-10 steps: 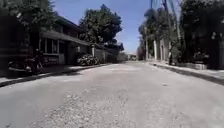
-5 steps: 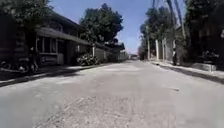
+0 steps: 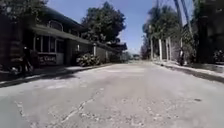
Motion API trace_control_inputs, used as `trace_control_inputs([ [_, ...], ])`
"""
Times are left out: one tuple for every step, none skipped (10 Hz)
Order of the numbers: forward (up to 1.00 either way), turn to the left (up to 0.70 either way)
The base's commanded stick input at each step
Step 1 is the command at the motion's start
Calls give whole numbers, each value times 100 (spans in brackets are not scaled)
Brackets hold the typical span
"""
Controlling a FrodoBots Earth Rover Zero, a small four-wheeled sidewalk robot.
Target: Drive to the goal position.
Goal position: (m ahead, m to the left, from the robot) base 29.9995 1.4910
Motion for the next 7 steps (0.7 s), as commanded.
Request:
trace_control_inputs([
  [100, -19],
  [100, -38],
  [100, -38],
  [100, -38],
  [100, -38],
  [100, -38],
  [100, -38],
])
